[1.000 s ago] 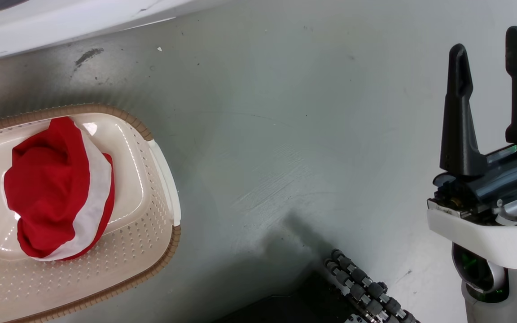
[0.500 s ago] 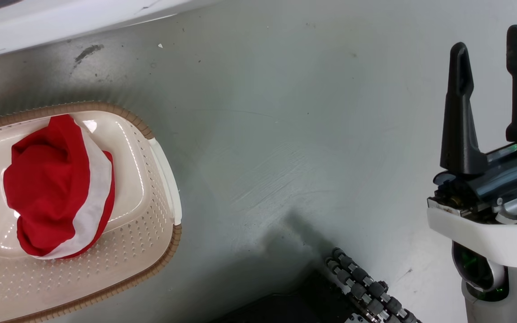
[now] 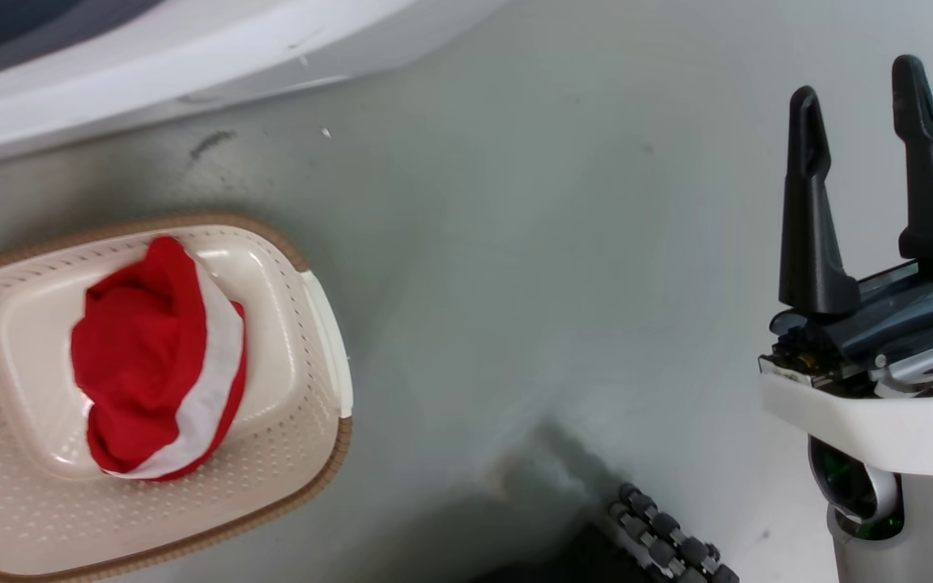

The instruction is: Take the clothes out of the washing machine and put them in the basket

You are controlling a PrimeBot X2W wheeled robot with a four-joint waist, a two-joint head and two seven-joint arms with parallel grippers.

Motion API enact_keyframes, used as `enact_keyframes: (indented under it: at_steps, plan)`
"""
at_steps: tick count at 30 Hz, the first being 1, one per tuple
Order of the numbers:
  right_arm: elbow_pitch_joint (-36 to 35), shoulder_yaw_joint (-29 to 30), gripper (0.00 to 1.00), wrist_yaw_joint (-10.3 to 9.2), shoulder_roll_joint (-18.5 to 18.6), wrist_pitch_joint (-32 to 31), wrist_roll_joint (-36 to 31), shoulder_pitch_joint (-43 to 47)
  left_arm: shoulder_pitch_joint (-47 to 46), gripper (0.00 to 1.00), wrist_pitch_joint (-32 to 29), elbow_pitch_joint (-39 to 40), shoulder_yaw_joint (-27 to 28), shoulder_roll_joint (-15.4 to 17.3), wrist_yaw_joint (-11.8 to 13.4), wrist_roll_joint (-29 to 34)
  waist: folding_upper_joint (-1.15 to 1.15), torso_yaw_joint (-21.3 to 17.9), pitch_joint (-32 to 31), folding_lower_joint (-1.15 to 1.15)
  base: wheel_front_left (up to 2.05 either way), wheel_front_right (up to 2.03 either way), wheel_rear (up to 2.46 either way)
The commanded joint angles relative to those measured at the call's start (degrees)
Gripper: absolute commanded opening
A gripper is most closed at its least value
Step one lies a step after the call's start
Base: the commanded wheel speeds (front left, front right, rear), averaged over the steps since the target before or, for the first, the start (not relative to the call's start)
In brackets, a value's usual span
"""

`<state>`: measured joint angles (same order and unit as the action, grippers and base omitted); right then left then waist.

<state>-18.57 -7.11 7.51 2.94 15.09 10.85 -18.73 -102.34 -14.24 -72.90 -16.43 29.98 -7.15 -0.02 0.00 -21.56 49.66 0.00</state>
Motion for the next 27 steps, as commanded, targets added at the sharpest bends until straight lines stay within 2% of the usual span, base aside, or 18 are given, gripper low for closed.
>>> enact_keyframes:
  at_steps: [1, 13, 20, 27]
  plan:
    - [0.41, -0.02, 1.00, -0.04, -0.11, 0.11, -0.88, 0.50, 2.14, 0.00, 2.17, -0.10, 0.67, -1.04, -0.11, -1.37, 0.00, 1.62, -3.25, 0.00, 0.00, 0.00, 0.00]
    - [3.54, 0.01, 1.00, -0.05, -0.09, 0.11, -5.27, 4.70, 17.97, 0.00, 15.94, -0.46, 0.48, -6.91, -0.25, -7.27, 0.00, 6.31, -15.92, 0.00, 0.00, 0.00, 0.00]
    - [4.94, -0.09, 1.00, -0.04, -0.09, 0.11, -7.07, 8.43, 28.01, 0.00, 24.87, 0.06, -0.12, -8.67, -0.26, -11.01, 0.00, 7.82, -23.38, 0.00, 0.00, 0.00, 0.00]
    - [6.05, -0.23, 1.00, -0.04, -0.09, 0.11, -8.88, 12.78, 38.18, 0.00, 28.65, 3.12, -1.98, -11.08, -0.27, -14.40, 0.00, 9.79, -30.34, 0.00, 0.00, 0.00, 0.00]
